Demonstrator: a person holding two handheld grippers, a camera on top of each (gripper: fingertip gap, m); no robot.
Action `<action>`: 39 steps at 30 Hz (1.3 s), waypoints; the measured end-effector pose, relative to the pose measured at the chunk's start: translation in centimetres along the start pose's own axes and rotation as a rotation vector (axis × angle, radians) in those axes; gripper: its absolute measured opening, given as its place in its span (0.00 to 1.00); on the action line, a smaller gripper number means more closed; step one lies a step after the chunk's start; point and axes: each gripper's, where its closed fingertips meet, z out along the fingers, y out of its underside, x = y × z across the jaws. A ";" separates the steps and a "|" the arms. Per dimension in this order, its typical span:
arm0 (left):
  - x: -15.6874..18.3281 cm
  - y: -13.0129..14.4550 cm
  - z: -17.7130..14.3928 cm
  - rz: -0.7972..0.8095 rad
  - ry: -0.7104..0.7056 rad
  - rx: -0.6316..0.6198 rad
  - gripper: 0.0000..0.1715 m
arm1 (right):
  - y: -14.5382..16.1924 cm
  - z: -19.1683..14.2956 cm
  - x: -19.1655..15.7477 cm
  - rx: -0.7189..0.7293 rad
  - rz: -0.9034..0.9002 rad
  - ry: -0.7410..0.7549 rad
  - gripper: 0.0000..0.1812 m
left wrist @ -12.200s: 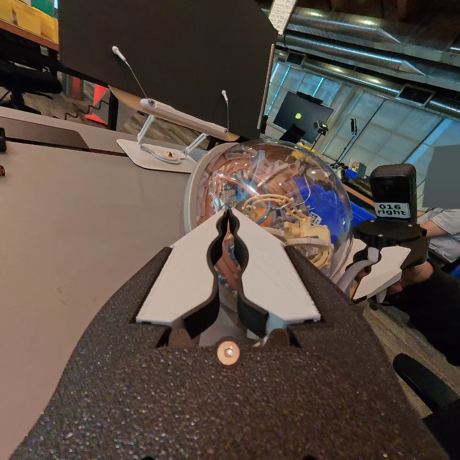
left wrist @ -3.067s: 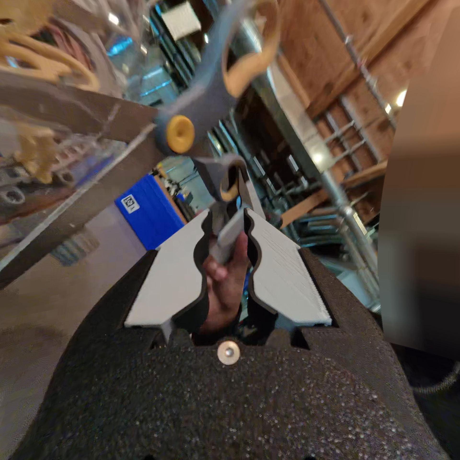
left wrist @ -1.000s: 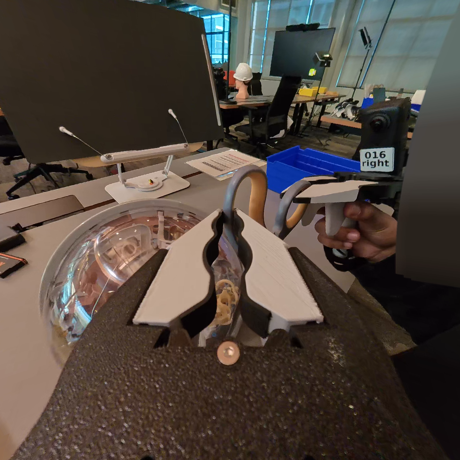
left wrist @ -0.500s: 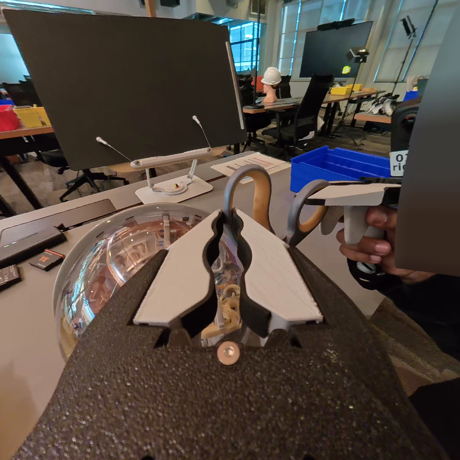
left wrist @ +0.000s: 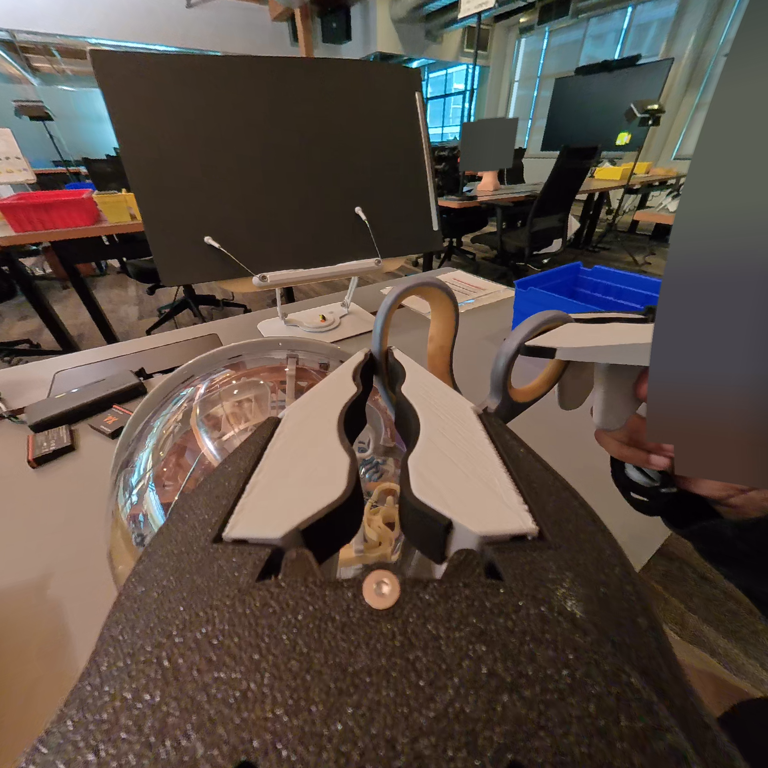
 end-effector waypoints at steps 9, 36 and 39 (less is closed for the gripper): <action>-0.2 -0.4 -0.3 0.088 -0.012 -0.005 0.01 | 0.2 0.0 -0.9 -0.039 -0.064 0.000 0.02; 1.0 -2.3 -0.8 -0.024 0.416 -0.007 0.14 | 0.1 0.1 -1.7 -0.090 -0.051 -0.101 0.03; 2.0 -2.0 -1.4 0.014 0.512 -0.053 0.05 | 0.3 -0.1 -1.7 -0.098 -0.061 -0.103 0.03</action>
